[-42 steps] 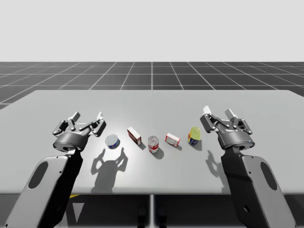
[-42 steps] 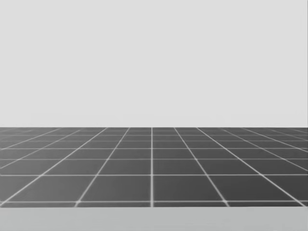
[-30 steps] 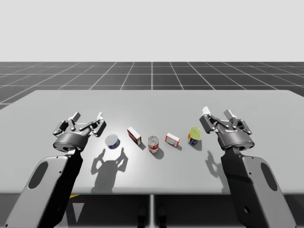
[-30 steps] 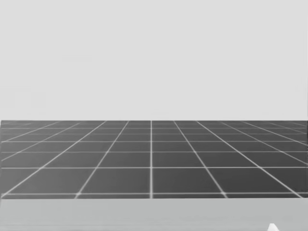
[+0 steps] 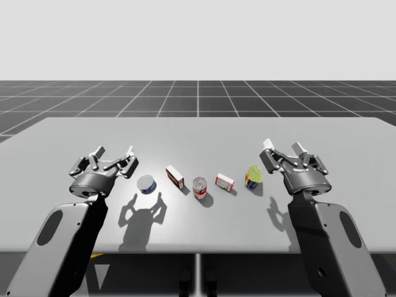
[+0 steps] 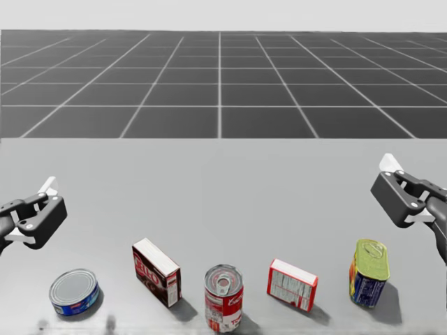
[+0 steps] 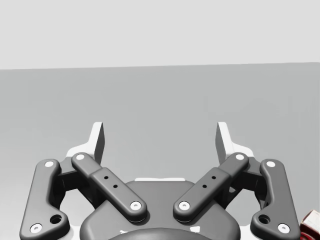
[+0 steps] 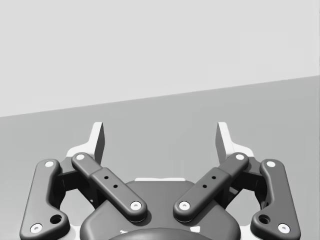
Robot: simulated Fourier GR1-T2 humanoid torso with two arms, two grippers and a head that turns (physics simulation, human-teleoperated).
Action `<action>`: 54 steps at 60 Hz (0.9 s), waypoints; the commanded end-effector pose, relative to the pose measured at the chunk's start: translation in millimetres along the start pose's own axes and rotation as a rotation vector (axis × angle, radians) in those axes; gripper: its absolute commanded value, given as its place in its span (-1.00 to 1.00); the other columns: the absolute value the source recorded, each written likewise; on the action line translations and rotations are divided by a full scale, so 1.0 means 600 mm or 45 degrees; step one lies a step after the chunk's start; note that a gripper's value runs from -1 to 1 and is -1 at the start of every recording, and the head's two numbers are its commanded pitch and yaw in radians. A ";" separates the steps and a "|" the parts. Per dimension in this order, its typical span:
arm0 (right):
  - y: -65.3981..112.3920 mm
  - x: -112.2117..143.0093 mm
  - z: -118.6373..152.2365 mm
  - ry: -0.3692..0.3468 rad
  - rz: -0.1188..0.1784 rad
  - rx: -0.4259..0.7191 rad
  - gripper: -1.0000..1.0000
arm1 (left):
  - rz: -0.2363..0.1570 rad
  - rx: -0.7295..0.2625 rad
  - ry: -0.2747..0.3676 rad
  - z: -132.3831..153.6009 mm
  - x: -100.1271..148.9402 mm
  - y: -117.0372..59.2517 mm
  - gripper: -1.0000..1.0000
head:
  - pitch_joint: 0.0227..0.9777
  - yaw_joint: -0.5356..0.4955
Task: Lift the red soup can off the table.
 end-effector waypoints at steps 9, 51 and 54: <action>0.002 0.000 0.000 0.000 0.025 -0.001 -1.00 | -0.011 -0.010 0.006 -0.001 -0.001 -0.001 -1.00 | 0.42 0.04; 0.044 0.033 0.058 0.004 0.021 0.196 -1.00 | 0.001 -0.008 0.015 -0.001 0.001 -0.002 -1.00 | 0.60 0.00; 0.054 0.033 0.071 0.023 0.025 0.247 -1.00 | 0.002 -0.010 0.016 -0.001 0.001 -0.002 -1.00 | 0.61 0.00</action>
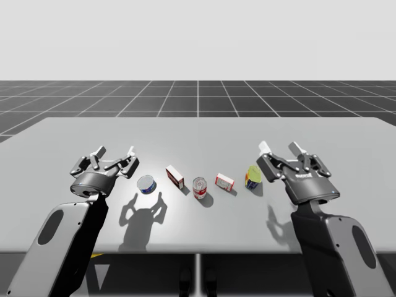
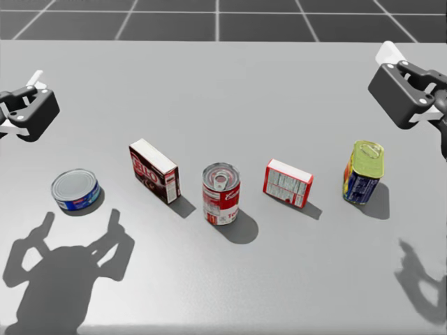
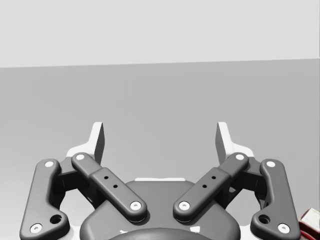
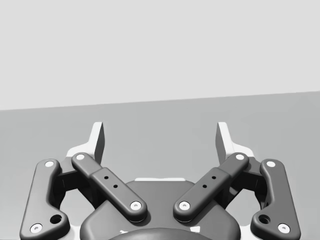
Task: Lift the red soup can off the table.
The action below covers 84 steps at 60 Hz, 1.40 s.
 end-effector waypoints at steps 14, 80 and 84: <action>0.067 0.015 0.097 0.110 -0.036 0.352 -1.00 | 0.007 -0.002 0.004 0.000 0.000 0.000 -1.00 | 0.61 -0.02; 0.205 -0.191 0.109 0.437 0.028 0.590 -1.00 | 0.000 0.013 0.004 -0.001 -0.002 0.001 -1.00 | 0.64 -0.03; 0.211 -0.198 0.099 0.437 0.048 0.565 -1.00 | 0.000 0.013 0.004 -0.001 -0.001 0.001 -1.00 | 0.64 -0.03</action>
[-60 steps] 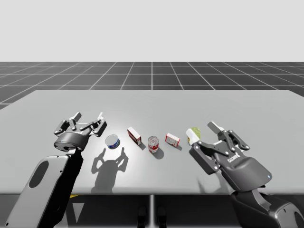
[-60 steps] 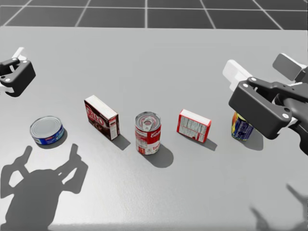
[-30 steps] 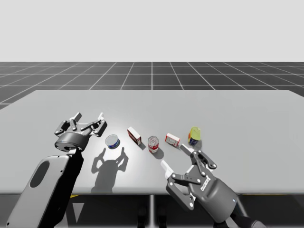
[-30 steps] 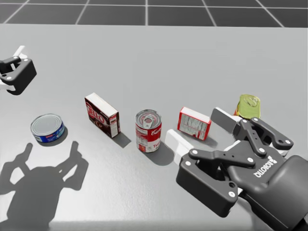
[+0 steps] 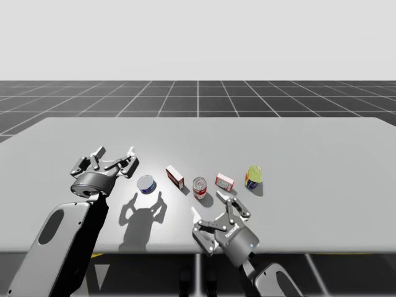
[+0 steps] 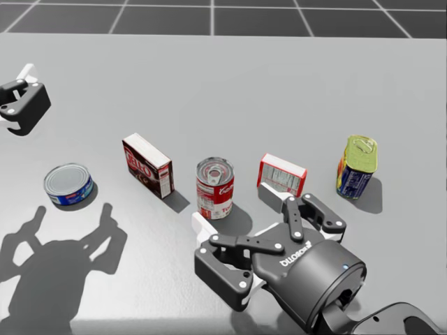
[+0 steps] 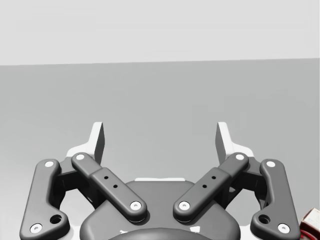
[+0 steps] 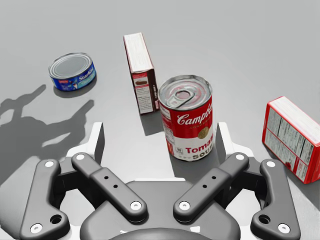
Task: Lift the red soup can off the table.
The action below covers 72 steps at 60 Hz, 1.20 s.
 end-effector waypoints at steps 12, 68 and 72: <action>0.001 -0.021 -0.069 0.043 0.117 -0.163 -1.00 | 0.000 0.005 0.000 0.000 0.001 0.000 -1.00 | 0.64 -0.03; -0.009 -0.039 -0.131 0.142 0.124 -0.245 0.95 | 0.006 0.000 0.006 0.000 0.001 0.000 -1.00 | 0.37 -0.02; -0.010 -0.039 -0.130 0.141 0.120 -0.250 0.91 | 0.006 0.000 0.007 0.000 0.000 -0.001 -1.00 | 0.25 -0.01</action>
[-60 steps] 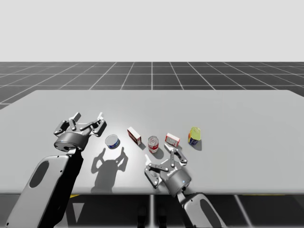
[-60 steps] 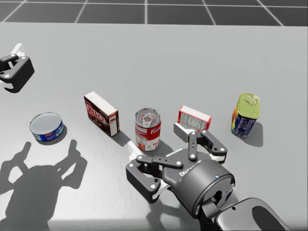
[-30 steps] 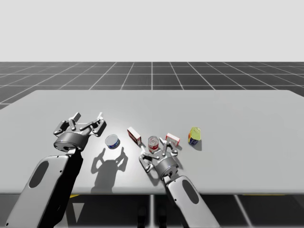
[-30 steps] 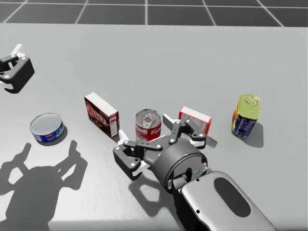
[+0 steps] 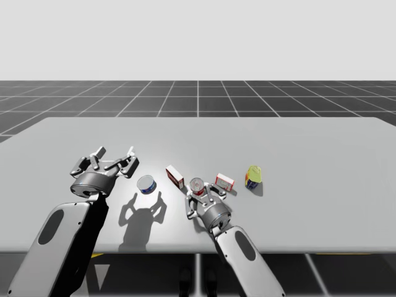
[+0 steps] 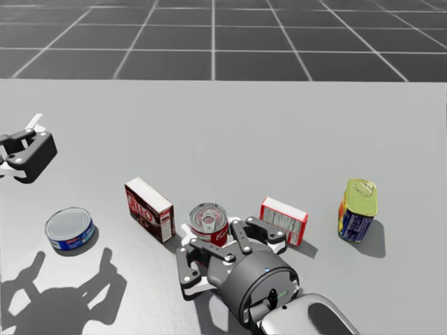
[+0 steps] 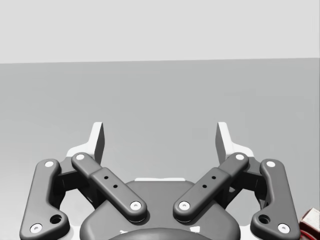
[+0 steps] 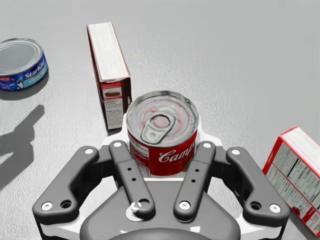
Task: Lift the red soup can off the table.
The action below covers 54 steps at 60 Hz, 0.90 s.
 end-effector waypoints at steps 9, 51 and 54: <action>-0.011 -0.017 0.001 0.044 -0.037 -0.110 0.84 | 0.001 -0.001 0.003 0.001 -0.001 0.000 -1.00 | 0.03 -0.01; -0.006 0.080 0.046 -0.163 0.029 -0.112 0.83 | 0.010 0.006 0.005 -0.001 -0.002 0.003 -1.00 | -0.08 -0.01; -0.005 0.093 0.051 -0.187 0.049 -0.116 0.82 | 0.010 0.006 0.005 -0.001 -0.002 0.003 -1.00 | -0.08 -0.01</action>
